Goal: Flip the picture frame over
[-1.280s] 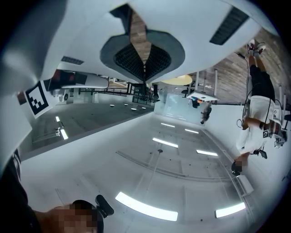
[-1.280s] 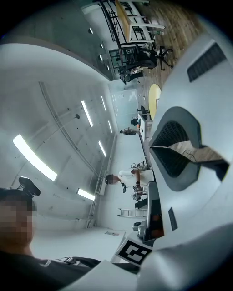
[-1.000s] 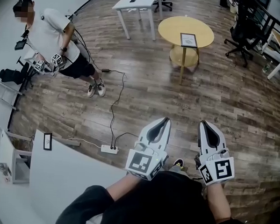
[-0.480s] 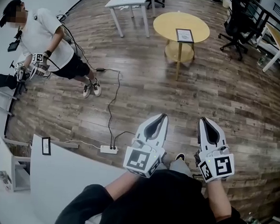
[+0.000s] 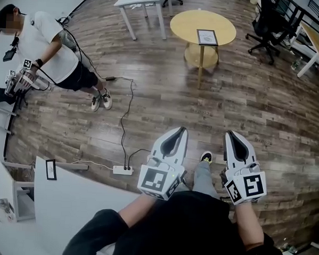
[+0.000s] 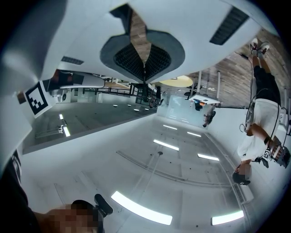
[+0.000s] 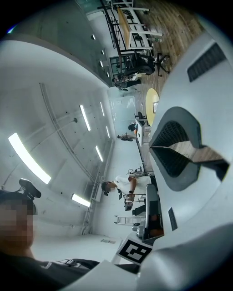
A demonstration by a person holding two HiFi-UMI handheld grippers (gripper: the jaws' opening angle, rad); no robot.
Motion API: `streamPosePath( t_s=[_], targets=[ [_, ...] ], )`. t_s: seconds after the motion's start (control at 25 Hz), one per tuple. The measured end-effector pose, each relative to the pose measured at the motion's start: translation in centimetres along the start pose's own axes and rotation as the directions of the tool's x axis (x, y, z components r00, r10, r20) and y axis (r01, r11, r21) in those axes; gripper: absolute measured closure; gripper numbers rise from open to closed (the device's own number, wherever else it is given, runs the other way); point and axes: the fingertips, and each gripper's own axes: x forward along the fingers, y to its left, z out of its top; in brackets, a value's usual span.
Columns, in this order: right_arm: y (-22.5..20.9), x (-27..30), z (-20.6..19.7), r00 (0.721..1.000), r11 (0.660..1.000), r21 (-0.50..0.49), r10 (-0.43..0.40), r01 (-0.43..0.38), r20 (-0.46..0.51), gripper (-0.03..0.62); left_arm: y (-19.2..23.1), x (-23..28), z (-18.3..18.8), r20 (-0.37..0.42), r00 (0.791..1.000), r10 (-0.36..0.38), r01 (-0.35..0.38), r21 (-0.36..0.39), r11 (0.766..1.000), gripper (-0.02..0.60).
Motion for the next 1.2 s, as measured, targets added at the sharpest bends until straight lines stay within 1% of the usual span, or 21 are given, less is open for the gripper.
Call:
streamPosePath(
  t_s=[0.28, 0.44, 0.64, 0.84, 1.0, 1.2],
  targets=[
    [-3.3, 3.9, -0.1, 1.0, 1.0, -0.005, 0.023, -0.023, 0.016, 0.574, 1.0, 4.1, -0.1, 0.007, 1.0, 0.011, -0.011, 0.009, 1.0, 0.552],
    [-6.4, 6.8, 0.3, 0.999, 0.999, -0.005, 0.042, -0.042, 0.023, 0.574, 1.6, 8.3, 0.4, 0.011, 1.0, 0.022, -0.023, 0.018, 1.0, 0.552],
    [-11.3, 10.3, 0.4, 0.999, 0.999, 0.006, 0.047, -0.047, 0.019, 0.574, 2.1, 14.4, 0.7, 0.008, 1.0, 0.029, -0.03, 0.018, 0.999, 0.552],
    [-16.2, 13.1, 0.7, 0.998, 0.998, 0.014, 0.065, -0.065, 0.012, 0.574, 1.6, 20.4, 0.8, -0.006, 0.999, 0.036, -0.036, 0.024, 0.999, 0.552],
    [-20.1, 14.6, 0.9, 0.997, 0.996, 0.034, 0.08, -0.081, 0.021, 0.574, 0.4, 24.5, 1.0, -0.008, 0.999, 0.038, -0.038, 0.04, 0.999, 0.552],
    [-23.8, 15.5, 0.6, 0.994, 0.993, 0.045, 0.11, -0.111, 0.026, 0.574, -1.0, 27.9, 0.4, -0.013, 0.998, 0.062, -0.061, 0.048, 0.997, 0.552]
  ],
)
